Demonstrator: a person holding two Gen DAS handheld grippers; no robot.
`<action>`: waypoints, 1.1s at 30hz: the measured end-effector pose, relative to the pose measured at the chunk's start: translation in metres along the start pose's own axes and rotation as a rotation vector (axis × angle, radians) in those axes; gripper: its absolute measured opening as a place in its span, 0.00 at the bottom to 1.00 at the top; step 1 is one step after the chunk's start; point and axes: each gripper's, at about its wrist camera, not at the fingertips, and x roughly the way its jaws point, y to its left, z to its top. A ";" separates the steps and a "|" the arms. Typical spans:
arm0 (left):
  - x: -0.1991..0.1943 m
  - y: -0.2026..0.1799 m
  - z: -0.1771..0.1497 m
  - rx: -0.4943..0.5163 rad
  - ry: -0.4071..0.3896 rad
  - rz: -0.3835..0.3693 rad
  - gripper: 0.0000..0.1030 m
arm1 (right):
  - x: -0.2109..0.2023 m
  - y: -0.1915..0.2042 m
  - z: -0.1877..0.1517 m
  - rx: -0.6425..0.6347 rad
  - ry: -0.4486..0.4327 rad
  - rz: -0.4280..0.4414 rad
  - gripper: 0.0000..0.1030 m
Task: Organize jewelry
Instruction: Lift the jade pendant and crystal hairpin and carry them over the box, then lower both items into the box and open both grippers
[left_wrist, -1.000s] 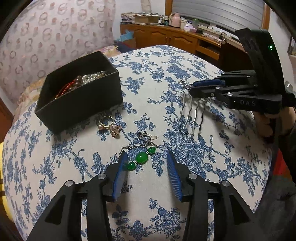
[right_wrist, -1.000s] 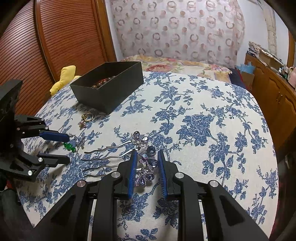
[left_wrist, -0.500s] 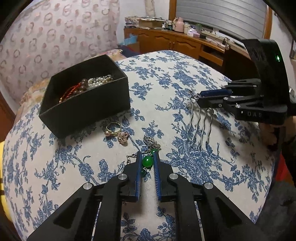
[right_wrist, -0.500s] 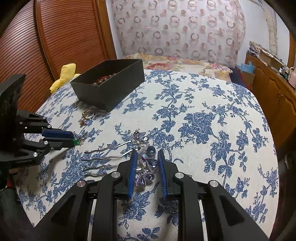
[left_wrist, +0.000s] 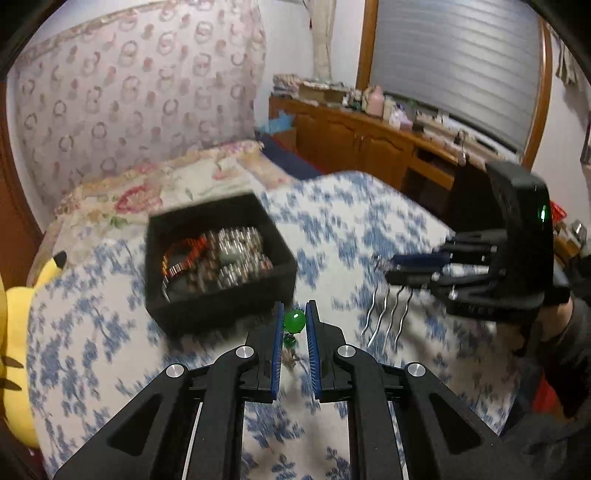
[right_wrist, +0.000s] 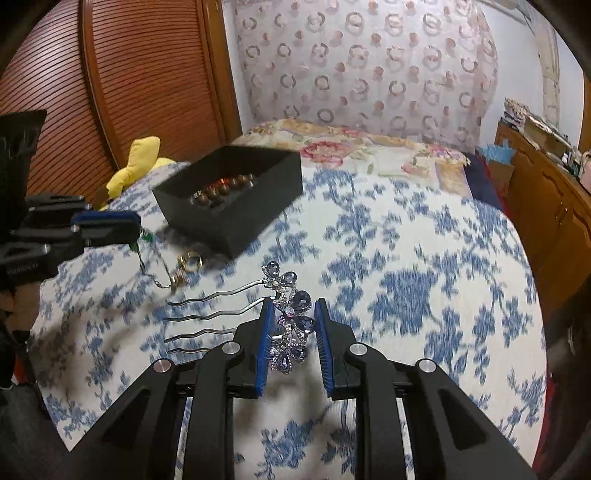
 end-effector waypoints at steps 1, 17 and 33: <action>-0.003 0.002 0.005 -0.003 -0.012 0.000 0.11 | -0.001 0.001 0.004 -0.004 -0.006 0.001 0.24; -0.011 0.045 0.074 -0.035 -0.142 0.087 0.11 | 0.010 0.014 0.085 -0.084 -0.114 0.013 0.24; 0.032 0.090 0.059 -0.130 -0.062 0.147 0.43 | 0.077 0.022 0.120 -0.135 -0.056 0.007 0.24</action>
